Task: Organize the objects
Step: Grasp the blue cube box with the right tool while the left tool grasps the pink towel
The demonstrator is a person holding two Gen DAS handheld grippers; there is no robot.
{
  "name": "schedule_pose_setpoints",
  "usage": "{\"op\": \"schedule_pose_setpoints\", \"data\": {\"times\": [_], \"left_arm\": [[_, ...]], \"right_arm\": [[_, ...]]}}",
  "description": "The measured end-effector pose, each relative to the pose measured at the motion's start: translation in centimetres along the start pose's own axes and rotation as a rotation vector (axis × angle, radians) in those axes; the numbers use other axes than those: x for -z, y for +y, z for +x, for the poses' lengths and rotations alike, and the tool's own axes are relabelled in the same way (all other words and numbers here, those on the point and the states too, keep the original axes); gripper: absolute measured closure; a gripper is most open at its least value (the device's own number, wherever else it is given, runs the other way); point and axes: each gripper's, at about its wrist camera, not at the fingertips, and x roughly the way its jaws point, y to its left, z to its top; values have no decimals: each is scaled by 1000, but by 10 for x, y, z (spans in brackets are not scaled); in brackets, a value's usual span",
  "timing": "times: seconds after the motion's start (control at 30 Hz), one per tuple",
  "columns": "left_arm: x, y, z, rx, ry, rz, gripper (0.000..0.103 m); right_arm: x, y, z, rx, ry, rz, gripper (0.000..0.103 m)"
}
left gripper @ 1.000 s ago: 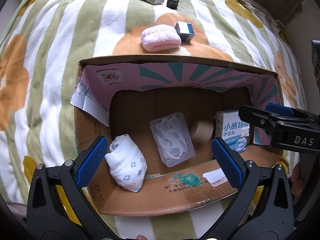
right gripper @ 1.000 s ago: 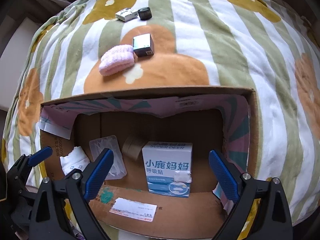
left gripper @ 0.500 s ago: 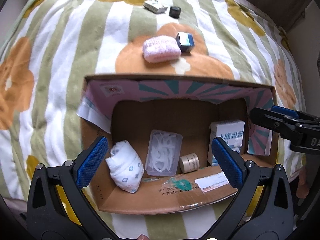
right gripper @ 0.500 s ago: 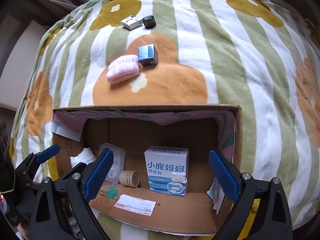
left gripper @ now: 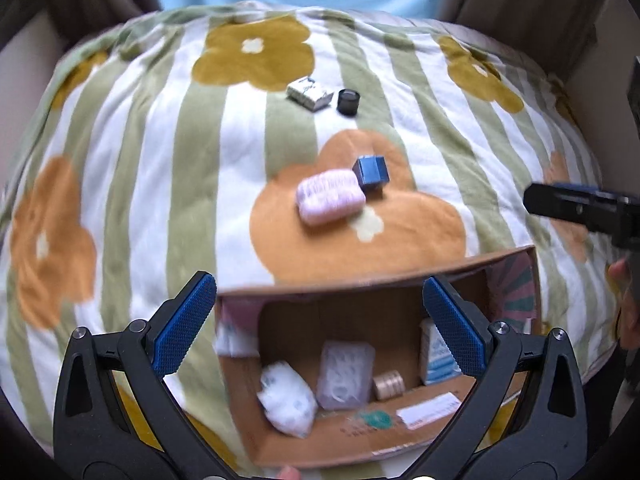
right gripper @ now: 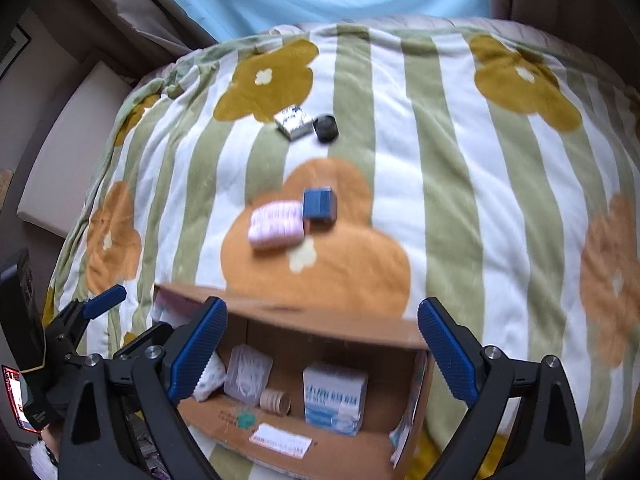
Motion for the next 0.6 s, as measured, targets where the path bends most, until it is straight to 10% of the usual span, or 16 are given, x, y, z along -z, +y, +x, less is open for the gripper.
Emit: {"op": "schedule_pose_setpoints", "data": {"times": [0.6], "left_arm": [[-86,6,107,194,114,376,0]], "right_arm": [[-84,-8,114,-30,123,62,8]]}}
